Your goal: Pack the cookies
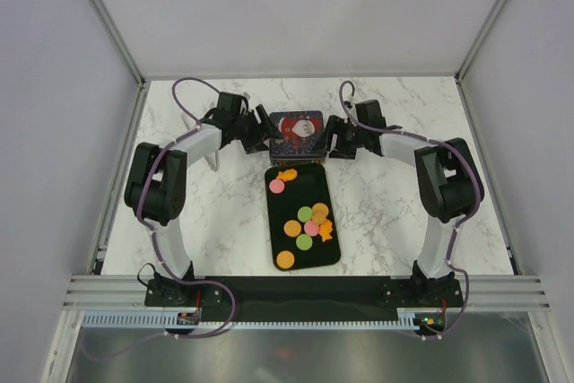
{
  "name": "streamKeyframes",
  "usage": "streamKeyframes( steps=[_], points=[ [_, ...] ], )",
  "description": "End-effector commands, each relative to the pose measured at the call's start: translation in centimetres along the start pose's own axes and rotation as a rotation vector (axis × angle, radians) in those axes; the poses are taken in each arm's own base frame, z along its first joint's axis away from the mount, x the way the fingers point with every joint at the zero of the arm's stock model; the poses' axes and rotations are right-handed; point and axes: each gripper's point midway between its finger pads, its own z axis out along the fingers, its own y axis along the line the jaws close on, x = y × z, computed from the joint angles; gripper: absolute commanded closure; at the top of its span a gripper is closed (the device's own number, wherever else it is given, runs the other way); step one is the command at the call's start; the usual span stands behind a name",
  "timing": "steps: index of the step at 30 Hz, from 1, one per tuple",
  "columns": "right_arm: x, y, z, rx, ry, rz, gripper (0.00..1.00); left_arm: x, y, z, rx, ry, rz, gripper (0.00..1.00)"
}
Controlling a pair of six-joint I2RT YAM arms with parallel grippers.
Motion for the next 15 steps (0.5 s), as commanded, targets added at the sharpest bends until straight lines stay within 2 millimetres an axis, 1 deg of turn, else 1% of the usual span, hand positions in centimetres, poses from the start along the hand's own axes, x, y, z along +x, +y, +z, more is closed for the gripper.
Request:
streamKeyframes(
  steps=[1, 2, 3, 4, 5, 6, 7, 10, 12, 15],
  points=[
    [-0.9, 3.3, -0.9, -0.171, -0.037, 0.033, 0.21, -1.0, -1.1, 0.1, 0.025, -0.021, 0.059, 0.25],
    [-0.7, 3.4, -1.0, -0.187, -0.035, 0.05, 0.22, -0.9, -1.0, 0.2, 0.022, -0.021, 0.058, 0.25],
    [-1.0, 3.8, -1.2, -0.204, -0.041, 0.078, 0.22, -1.0, -1.0, 0.2, 0.021, -0.022, 0.058, 0.25],
    [-1.2, 4.7, -1.5, -0.249, -0.049, 0.074, 0.23, -1.0, -1.1, 0.2, 0.023, -0.022, 0.062, 0.25],
    [-1.1, 4.9, -1.6, -0.276, -0.045, 0.086, 0.24, -1.0, -1.1, 0.2, 0.022, -0.023, 0.062, 0.25],
    [-0.9, 5.4, -1.5, -0.305, -0.03, 0.141, 0.25, -1.0, -1.1, 0.3, 0.022, -0.022, 0.063, 0.25],
    [-1.3, 6.2, -1.7, -0.359, -0.041, 0.131, 0.26, -1.0, -1.1, 0.3, 0.02, -0.022, 0.063, 0.25],
    [-0.9, 6.0, -1.4, -0.362, -0.032, 0.151, 0.38, -1.1, -1.1, 0.3, 0.01, -0.031, 0.073, 0.25],
    [-0.9, 5.7, -1.4, -0.354, -0.03, 0.15, 0.39, -1.2, -1.0, 0.3, 0.004, -0.034, 0.084, 0.25],
    [-0.8, 6.0, -1.6, -0.371, -0.019, 0.157, 0.42, -1.3, -0.8, 0.4, -0.012, -0.036, 0.099, 0.25]
  ],
)
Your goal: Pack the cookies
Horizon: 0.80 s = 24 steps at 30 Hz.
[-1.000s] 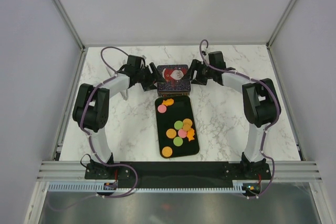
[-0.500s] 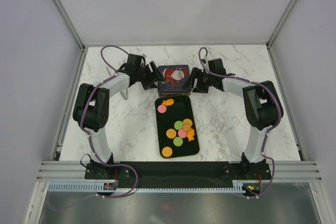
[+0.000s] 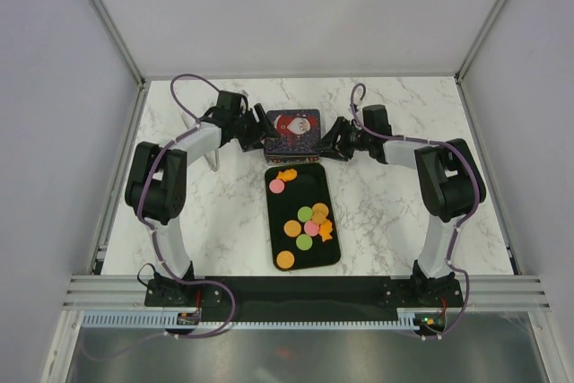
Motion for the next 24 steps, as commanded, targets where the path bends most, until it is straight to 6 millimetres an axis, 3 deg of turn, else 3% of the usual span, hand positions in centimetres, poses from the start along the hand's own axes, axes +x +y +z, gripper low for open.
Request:
streamKeyframes(
  steps=[1, 2, 7, 14, 22, 24],
  points=[
    [-0.5, 4.2, -0.3, -0.16, 0.008, -0.053, 0.45, -0.6, -1.4, 0.2, 0.023, -0.009, 0.07, 0.25],
    [-0.5, 4.3, -0.3, -0.165, 0.009, -0.047, 0.5, -0.4, -1.3, 0.3, 0.011, -0.007, 0.076, 0.25],
    [-0.9, 6.0, -1.1, -0.277, 0.006, -0.018, 0.54, -0.3, -0.9, 0.6, -0.017, -0.01, 0.097, 0.25],
    [-0.9, 7.2, -1.8, -0.415, 0.013, 0.078, 0.54, -0.5, -1.0, 0.5, -0.04, -0.024, 0.125, 0.25],
    [-0.7, 5.2, -0.8, -0.315, 0.022, 0.083, 0.46, -0.4, -1.5, 0.3, -0.042, -0.023, 0.148, 0.25],
    [-1.5, 4.8, -0.6, -0.256, -0.013, 0.007, 0.43, -0.5, -1.4, 0.2, -0.045, -0.024, 0.148, 0.25]
  ],
)
